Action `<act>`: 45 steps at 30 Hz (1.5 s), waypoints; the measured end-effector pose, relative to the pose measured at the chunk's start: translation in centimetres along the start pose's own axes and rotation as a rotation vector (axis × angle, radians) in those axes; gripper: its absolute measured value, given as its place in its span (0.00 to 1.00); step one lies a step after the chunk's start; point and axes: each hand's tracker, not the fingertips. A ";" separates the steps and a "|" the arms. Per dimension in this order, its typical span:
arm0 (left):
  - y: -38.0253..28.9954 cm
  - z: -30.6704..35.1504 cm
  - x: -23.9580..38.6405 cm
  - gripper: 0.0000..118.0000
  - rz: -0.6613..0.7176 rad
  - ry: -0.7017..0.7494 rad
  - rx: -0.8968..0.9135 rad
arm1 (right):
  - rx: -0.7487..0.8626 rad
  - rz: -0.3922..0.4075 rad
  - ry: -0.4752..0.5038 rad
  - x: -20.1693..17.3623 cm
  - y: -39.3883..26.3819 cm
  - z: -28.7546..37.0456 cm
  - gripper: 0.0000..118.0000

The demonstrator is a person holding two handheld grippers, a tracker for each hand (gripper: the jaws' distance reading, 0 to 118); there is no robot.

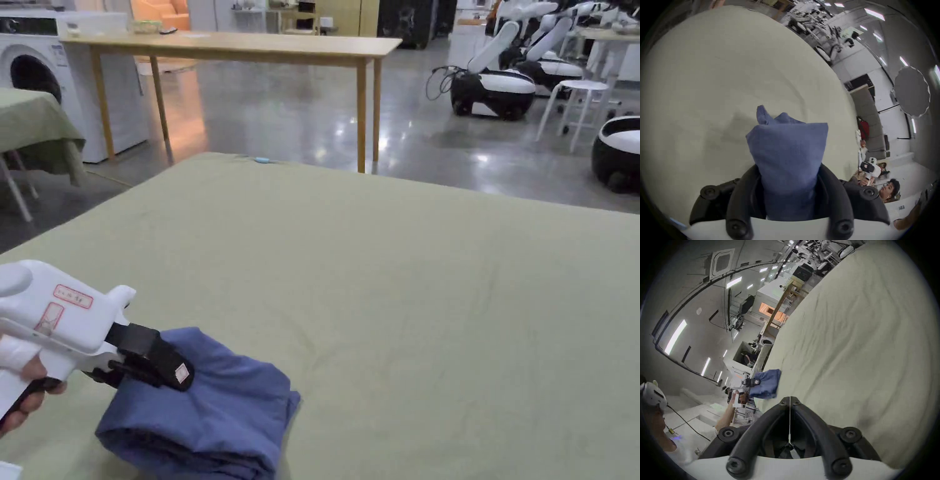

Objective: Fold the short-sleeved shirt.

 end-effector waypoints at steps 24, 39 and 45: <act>1.7 4.1 6.6 0.73 -0.186 0.347 0.275 | 0.101 0.134 -0.126 -2.7 1.9 2.3 0.01; -18.3 -11.8 37.9 0.00 -0.549 0.303 0.933 | 0.676 0.819 -0.830 -13.6 0.4 3.9 0.01; -20.0 -12.6 41.3 0.00 -0.625 0.367 0.987 | 0.688 0.818 -0.787 -14.4 -0.2 4.9 0.01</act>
